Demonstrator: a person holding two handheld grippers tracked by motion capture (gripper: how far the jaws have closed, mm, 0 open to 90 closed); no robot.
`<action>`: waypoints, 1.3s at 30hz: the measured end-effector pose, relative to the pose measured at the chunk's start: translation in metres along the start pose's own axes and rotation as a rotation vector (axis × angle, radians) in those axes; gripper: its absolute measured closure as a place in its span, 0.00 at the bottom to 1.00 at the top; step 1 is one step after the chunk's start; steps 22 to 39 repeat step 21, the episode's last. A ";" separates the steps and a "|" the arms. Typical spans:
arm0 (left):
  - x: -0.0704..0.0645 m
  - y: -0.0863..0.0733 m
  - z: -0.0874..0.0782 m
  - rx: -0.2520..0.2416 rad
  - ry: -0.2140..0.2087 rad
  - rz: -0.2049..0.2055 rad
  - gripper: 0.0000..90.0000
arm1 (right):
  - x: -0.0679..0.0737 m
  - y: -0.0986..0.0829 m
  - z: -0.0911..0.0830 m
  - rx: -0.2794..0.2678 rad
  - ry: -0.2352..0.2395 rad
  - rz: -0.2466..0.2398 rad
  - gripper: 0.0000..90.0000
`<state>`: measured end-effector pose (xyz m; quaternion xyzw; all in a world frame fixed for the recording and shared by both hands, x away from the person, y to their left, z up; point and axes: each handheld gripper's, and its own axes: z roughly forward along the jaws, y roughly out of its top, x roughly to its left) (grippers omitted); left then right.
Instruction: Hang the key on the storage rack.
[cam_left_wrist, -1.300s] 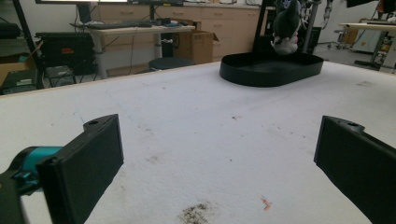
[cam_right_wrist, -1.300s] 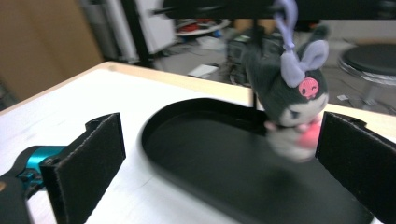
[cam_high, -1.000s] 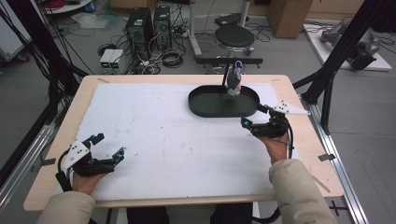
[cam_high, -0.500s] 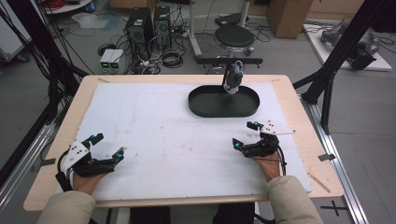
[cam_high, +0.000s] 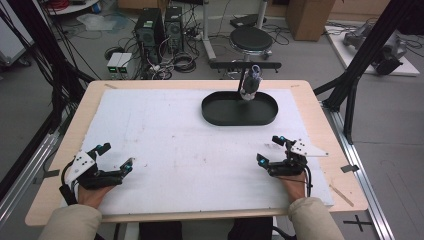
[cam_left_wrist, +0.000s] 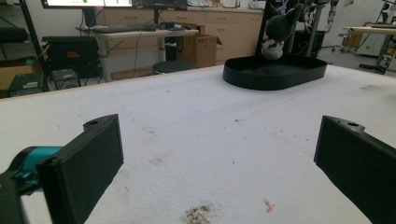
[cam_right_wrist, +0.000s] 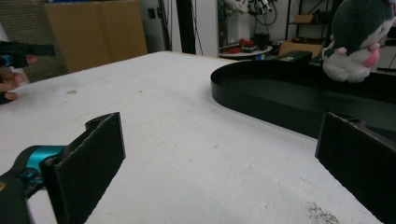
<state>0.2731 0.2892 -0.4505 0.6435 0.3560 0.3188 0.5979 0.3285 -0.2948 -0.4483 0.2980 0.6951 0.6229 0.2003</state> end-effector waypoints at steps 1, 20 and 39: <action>0.000 0.000 0.000 -0.007 0.001 0.000 0.02 | 0.000 -0.001 -0.001 0.002 0.002 0.005 0.01; -0.001 -0.003 -0.006 -0.068 -0.001 0.007 0.02 | 0.002 -0.002 -0.003 -0.015 -0.039 -0.002 0.01; -0.001 -0.003 -0.006 -0.067 0.000 0.008 0.02 | 0.002 -0.002 -0.003 -0.014 -0.039 -0.001 0.01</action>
